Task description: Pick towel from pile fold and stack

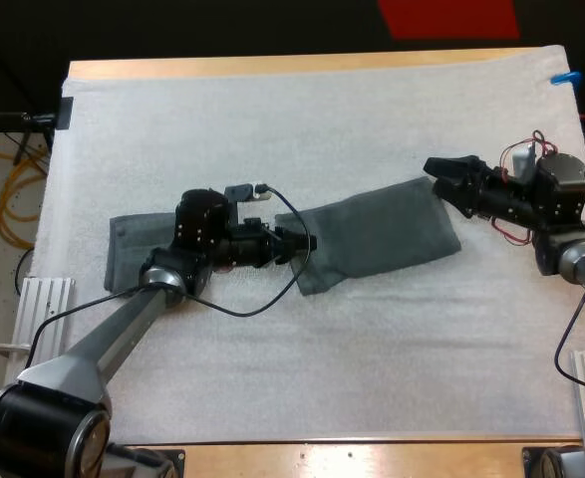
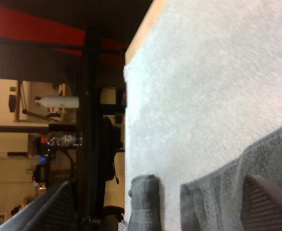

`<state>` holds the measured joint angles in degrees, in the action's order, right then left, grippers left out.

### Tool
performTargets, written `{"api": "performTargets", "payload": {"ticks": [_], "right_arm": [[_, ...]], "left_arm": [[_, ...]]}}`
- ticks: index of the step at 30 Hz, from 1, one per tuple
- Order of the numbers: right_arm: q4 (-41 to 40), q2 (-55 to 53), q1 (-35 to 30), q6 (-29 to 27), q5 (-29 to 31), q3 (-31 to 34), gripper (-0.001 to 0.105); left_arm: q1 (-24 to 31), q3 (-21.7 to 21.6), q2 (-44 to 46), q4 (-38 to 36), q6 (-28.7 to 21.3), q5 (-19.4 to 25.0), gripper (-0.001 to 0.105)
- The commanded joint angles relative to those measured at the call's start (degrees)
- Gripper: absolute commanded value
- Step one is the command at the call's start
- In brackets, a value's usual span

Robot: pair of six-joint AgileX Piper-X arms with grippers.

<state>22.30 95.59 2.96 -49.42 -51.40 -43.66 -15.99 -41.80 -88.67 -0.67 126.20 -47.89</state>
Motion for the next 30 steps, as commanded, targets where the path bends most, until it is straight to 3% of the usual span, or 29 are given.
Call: {"api": "performTargets", "payload": {"ticks": [1, 4, 7, 11, 16, 21, 25, 30], "right_arm": [[1.51, -1.47, 0.01, -1.68, -0.97, -0.51, 0.07], [1.51, -3.86, 0.01, -4.16, -1.06, -0.51, 0.07], [1.51, -7.17, 0.01, -6.4, 0.84, -0.51, 0.07], [1.49, -11.96, 0.01, -6.75, 3.85, -0.51, 0.07], [-1.86, -17.53, 0.01, -9.4, 5.09, -0.51, 0.07], [-12.68, -24.04, 0.01, -15.93, 7.85, -0.51, 0.07], [-21.73, -29.09, 0.01, -22.1, 11.23, -0.51, 0.07], [-35.76, -35.79, 0.01, -31.81, 18.68, -0.51, 0.07]], "left_arm": [[-0.02, -1.14, 0.95, 0.67, -1.35, -0.39, 0.038], [-0.02, -2.14, 3.52, 0.67, -3.74, -0.22, 0.039], [-0.02, -2.24, 8.04, -0.94, -6.62, 3.04, 0.047], [-0.02, -2.24, 15.49, -8.43, -13.03, 8.52, 0.061], [-0.02, -2.24, 25.4, -20.01, -17.9, 14.33, 0.063], [-0.02, -2.24, 36.71, -29.31, -18.09, 20.28, 0.063], [-0.02, -2.24, 45.36, -34.2, -17.96, 21.7, 0.063], [-0.02, -2.3, 54.86, -40.85, -13.96, 22.46, 0.063]]}}
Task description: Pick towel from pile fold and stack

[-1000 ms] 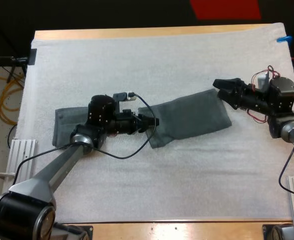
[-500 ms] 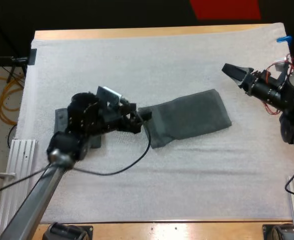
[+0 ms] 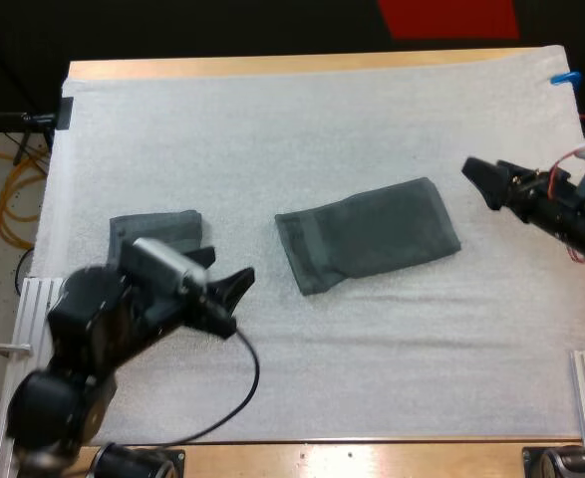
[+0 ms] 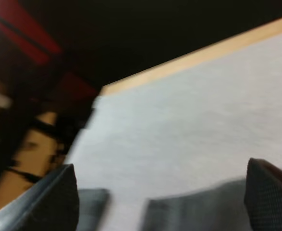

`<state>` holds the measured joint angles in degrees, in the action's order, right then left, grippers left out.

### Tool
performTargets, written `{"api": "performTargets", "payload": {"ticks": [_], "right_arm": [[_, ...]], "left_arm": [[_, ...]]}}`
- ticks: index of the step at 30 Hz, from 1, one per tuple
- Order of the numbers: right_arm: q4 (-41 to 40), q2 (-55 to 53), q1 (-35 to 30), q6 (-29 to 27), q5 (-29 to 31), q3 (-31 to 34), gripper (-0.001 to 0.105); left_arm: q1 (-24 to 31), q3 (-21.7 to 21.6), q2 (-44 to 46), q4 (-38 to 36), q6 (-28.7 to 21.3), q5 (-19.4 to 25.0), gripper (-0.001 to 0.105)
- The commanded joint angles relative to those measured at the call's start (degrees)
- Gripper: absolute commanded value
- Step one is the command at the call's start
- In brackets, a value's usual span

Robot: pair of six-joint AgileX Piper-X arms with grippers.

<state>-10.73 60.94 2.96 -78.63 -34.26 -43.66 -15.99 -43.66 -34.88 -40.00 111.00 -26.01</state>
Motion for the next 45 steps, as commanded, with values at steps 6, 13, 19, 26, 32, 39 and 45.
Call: {"api": "performTargets", "payload": {"ticks": [6, 13, 19, 26, 32, 39, 45], "right_arm": [[-17.98, -7.66, 0.01, -11.53, 13.92, -0.51, 0.07], [-20.51, -6.93, -0.11, -14.23, 23.48, -0.87, 0.07], [-20.48, 2.75, -0.11, -15.49, 23.65, -5.58, 0.07], [-22.99, 18.45, -0.11, -15.49, 18.68, -13.88, 0.07], [-24.07, 29.3, -0.11, -16.4, 13.55, -18.03, 0.07], [-23.51, 37.96, -0.11, -16.74, 7.42, -20.04, 0.07], [-21.52, 41.98, -0.11, -16.74, 3.92, -20.05, 0.07]], "left_arm": [[-0.02, -0.44, 8.68, -9.49, 3.15, 1.58, 0.063], [-0.02, -0.44, 10.08, -11.71, 3.17, 3.2, 0.063], [-0.02, -0.44, 10.08, -11.92, 3.17, 3.52, 0.063], [-0.02, -0.44, 10.08, -12.45, 3.17, 3.24, 0.063], [-0.02, -0.44, 10.08, -12.45, 3.17, 2.63, 0.063], [-0.02, -0.44, 10.08, -12.45, 3.22, 1.18, 0.063], [-0.02, -0.44, 10.08, -12.45, 4.78, 0.08, 0.063]]}}
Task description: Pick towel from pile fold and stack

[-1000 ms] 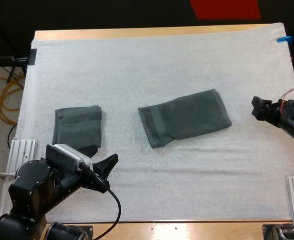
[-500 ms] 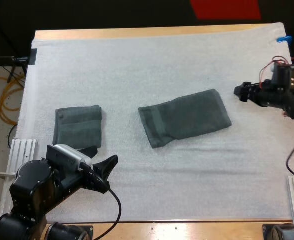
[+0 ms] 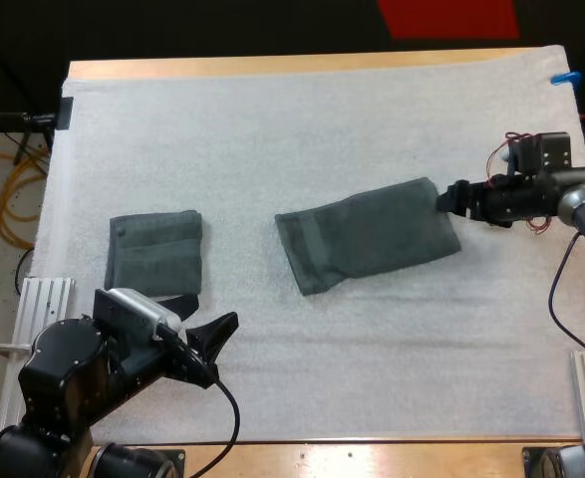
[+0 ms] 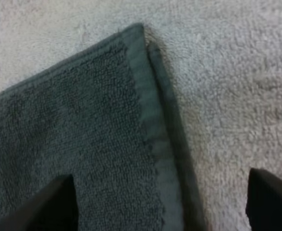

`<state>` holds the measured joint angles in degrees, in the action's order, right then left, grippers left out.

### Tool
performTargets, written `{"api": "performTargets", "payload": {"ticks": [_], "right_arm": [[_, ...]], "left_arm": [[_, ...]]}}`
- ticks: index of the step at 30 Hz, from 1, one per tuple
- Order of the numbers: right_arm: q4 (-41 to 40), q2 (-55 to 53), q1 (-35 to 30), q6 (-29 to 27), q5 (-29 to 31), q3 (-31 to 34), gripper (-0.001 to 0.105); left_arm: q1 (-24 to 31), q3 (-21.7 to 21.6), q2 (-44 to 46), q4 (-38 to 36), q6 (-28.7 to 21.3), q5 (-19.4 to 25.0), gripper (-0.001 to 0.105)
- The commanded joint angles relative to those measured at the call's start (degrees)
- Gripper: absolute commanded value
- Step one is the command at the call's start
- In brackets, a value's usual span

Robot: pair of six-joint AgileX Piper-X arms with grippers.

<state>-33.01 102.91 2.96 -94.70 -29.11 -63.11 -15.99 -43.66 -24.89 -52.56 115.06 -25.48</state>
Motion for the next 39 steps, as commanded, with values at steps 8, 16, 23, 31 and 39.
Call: {"api": "performTargets", "payload": {"ticks": [8, 16, 23, 31, 39], "right_arm": [[3.27, 3.13, -0.11, -0.67, -4.4, -0.79, 0.07], [2.25, 6.42, -0.07, 0.68, -10.85, -0.78, 0.07], [-0.19, 7.7, 0.14, 0.67, -17.12, -0.67, 0.07], [-2.81, 7.75, 0.14, 0.67, -20.18, -0.67, 0.07], [-3.43, 7.75, 0.14, 0.67, -20.18, -0.67, 0.019]], "left_arm": [[-0.02, -0.44, 0.09, 0.11, 1.99, -0.89, 0.063], [-0.02, -0.44, 0.09, 0.11, 2.08, -0.88, 0.063], [-0.02, -0.44, 0.09, 0.11, 2.08, -0.88, 0.063], [-0.02, -0.44, 0.09, 0.11, 2.08, -1.39, 0.063], [-0.02, -0.44, 0.09, 0.11, 2.08, -2.71, 0.063]]}}
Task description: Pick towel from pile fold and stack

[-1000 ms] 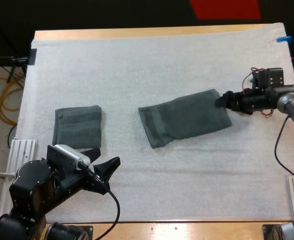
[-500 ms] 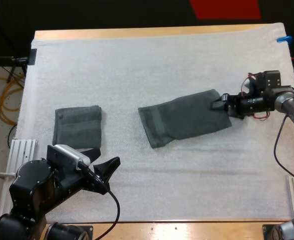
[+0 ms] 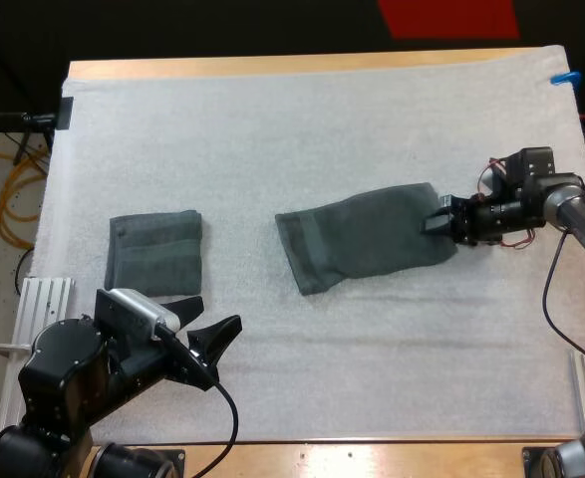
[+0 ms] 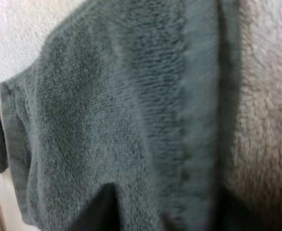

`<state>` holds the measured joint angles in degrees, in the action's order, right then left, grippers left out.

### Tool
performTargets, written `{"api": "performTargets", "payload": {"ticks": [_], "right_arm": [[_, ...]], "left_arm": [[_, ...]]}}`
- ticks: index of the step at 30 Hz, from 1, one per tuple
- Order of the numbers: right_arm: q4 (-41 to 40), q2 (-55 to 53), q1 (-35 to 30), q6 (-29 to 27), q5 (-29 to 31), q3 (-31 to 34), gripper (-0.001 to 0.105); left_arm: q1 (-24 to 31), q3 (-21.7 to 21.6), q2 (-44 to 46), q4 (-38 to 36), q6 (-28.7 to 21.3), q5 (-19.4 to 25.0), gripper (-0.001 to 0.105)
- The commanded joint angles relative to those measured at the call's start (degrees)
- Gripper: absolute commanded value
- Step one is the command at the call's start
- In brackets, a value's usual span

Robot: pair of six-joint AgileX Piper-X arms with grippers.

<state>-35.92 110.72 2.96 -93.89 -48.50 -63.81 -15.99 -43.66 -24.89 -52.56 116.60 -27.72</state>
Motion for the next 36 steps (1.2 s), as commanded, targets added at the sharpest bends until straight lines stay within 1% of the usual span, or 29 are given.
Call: {"api": "performTargets", "payload": {"ticks": [1, 2, 5, 7, 8, 9, 10, 12, 14, 17, 19, 22, 24, 26, 29, 31, 35, 36], "right_arm": [[-0.52, -0.06, 0.14, -0.14, -0.79, 0.03, 0.007], [-0.52, -0.06, 0.14, -0.14, -0.79, 0.03, 0.0], [-2.9, -0.36, 0.14, -1.21, -0.64, 0.03, 0.0], [-6.17, -1.26, 0.14, -4.68, 1.6, 0.03, 0.0], [-7.52, -1.85, 0.14, -6.16, 3.73, 0.03, 0.0], [-9.26, -2.84, 0.14, -7.53, 7.85, 0.03, 0.0], [-10.21, -3.71, 0.14, -7.72, 11.63, 0.03, 0.0], [-11.43, -5.58, 0.14, -7.72, 17.03, 0.03, 0.0], [-12.26, -7.68, 0.14, -7.72, 20.25, 0.03, 0.0], [-13.16, -11.31, 0.14, -7.72, 27.62, 0.03, 0.0], [-13.99, -14.02, 0.14, -7.76, 35.18, 0.03, 0.0], [-15.35, -17.14, 0.14, -7.9, 43.06, 0.03, 0.0], [-15.51, -18.86, 0.14, -7.9, 44.44, 0.03, 0.0], [-15.5, -19.93, 0.29, -7.9, 44.2, 0.03, 0.0], [-15.6, -20.94, 1.56, -7.8, 41.34, 0.03, 0.0], [-15.86, -21.01, 3.49, -7.13, 38.14, 0.03, 0.0], [-15.4, -20.67, 9.28, -5.54, 35.89, 0.15, 0.0], [-14.52, -20.48, 11.35, -4.12, 35.17, 0.15, 0.0]], "left_arm": [[-0.02, -0.44, 0.09, 0.11, 0.54, -0.5, 0.063], [-0.02, -0.44, 0.09, 0.11, 0.54, -0.59, 0.063], [-0.02, -0.44, 0.09, 0.11, 0.54, -0.84, 0.063], [-0.02, -0.44, 0.09, 0.11, 0.54, -0.84, 0.063], [-0.02, -0.44, 0.09, 0.11, 0.54, -0.84, 0.063], [-0.02, -0.44, 0.09, 0.11, 0.54, -0.9, 0.063], [-0.02, -0.44, 0.09, 0.11, 0.54, -1.05, 0.063], [-0.02, -0.44, 0.09, 0.11, 0.54, -1.37, 0.063], [-0.02, -0.44, 0.09, -0.11, 0.54, -1.59, 0.063], [-0.02, -0.44, 0.09, -0.91, 0.54, -1.65, 0.063], [-0.02, -0.44, 0.09, -2.06, 0.54, -1.65, 0.063], [-0.02, -0.44, 0.09, -4.47, 0.54, -1.65, 0.063], [-0.02, -0.44, 0.09, -5.4, 0.54, -1.65, 0.063], [-0.02, -0.44, 0.09, -5.76, 0.54, -1.65, 0.063], [-0.02, -0.44, 0.09, -5.8, 0.41, -1.65, 0.063], [-0.02, -0.44, 0.09, -5.8, 0.41, -1.65, 0.063], [-0.02, -0.44, 0.09, -5.8, 0.41, -1.65, 0.063], [-0.02, -0.44, 0.09, -5.8, 0.41, -1.65, 0.063]]}}
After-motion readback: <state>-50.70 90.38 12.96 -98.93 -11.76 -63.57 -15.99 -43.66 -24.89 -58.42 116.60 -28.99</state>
